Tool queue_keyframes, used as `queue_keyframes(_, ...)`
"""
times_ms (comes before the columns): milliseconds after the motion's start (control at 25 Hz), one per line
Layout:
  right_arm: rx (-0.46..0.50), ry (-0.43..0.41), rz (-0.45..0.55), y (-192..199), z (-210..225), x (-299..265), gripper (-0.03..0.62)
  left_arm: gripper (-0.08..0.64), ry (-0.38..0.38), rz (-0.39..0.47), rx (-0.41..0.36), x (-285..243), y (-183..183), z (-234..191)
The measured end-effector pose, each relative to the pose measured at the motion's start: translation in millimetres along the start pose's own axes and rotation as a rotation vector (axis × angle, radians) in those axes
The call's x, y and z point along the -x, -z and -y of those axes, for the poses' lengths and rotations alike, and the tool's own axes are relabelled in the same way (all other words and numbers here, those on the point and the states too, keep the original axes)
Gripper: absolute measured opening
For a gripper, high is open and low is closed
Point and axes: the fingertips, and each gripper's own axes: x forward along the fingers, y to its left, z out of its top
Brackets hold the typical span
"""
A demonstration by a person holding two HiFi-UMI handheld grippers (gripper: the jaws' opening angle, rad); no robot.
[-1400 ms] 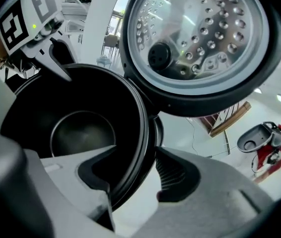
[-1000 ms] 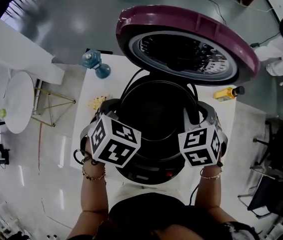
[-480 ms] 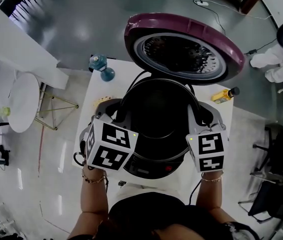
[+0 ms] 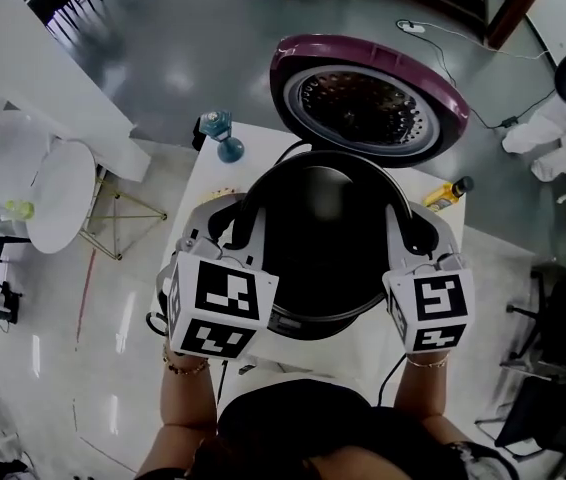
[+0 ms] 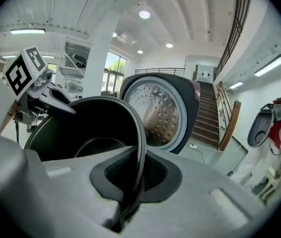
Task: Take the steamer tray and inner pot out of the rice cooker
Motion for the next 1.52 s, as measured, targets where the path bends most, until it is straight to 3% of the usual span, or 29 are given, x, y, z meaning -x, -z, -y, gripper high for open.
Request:
queue_keyframes(480,0.057,0.045,0.143,-31.6,-6.8,85.9,0.012,0.029,-0.048,0.175,-0.006,86.1,-29.6,27.8)
queue_keyframes(720,0.058,0.098,0.173,-28.2,-14.5,142.4,0.012,0.028,-0.007,0.243,-0.018,122.7,-30.9,60.1)
queue_keyframes(1120,0.052,0.242,0.124,16.0,12.4,235.5,0.012,0.026,0.136,0.3,-0.064,141.0,-39.1,146.3)
queue_keyframes(1520,-0.042,0.343,-0.062,111.6,23.7,287.7,0.012,0.029,0.334,0.217,-0.099,119.3,-2.9,236.3)
